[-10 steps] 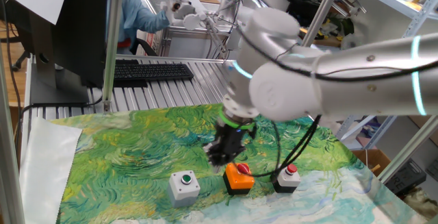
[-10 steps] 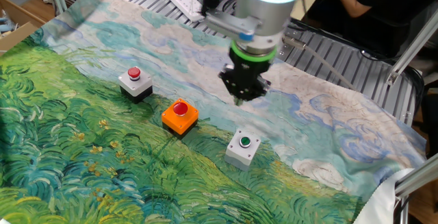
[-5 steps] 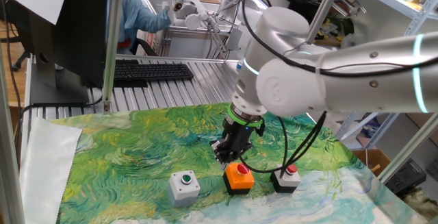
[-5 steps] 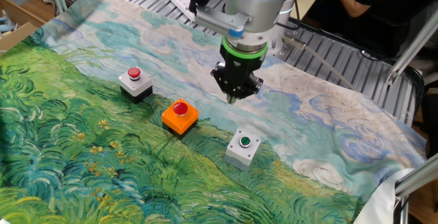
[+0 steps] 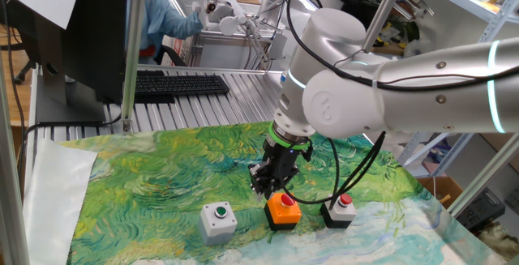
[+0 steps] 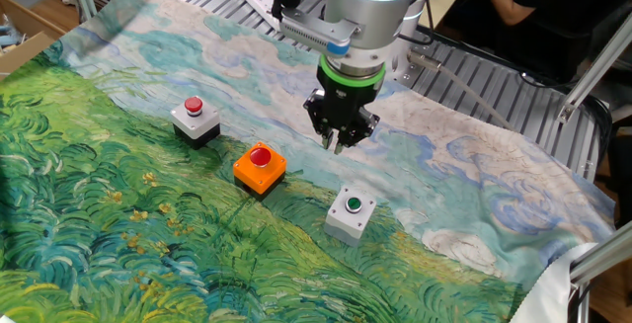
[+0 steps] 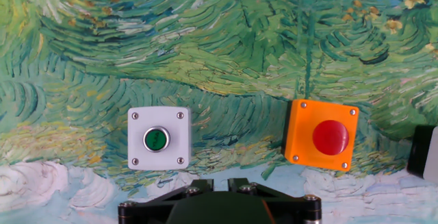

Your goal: Press three buttons from left to right in sequence

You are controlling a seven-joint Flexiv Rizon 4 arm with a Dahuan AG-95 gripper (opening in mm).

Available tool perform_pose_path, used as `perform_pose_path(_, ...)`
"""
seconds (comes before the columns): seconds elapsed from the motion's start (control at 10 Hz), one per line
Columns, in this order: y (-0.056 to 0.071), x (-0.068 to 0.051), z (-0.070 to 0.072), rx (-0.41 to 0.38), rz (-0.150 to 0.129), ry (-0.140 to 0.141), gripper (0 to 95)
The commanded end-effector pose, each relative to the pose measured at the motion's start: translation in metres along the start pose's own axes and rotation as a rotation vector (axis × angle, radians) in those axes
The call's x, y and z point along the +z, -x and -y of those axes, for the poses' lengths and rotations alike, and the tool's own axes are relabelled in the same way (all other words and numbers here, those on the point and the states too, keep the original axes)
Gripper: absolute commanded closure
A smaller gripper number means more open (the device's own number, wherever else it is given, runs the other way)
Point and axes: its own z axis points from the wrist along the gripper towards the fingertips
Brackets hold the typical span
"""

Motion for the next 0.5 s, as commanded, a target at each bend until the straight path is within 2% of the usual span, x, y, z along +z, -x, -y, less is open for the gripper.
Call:
perform_pose_path(0.1,0.0001,0.0001,-0.0003,0.029,-0.001,0.001,76.0)
perform_pose_path(0.5,0.0001,0.0001,-0.0004,0.056,-0.001,0.002,76.0)
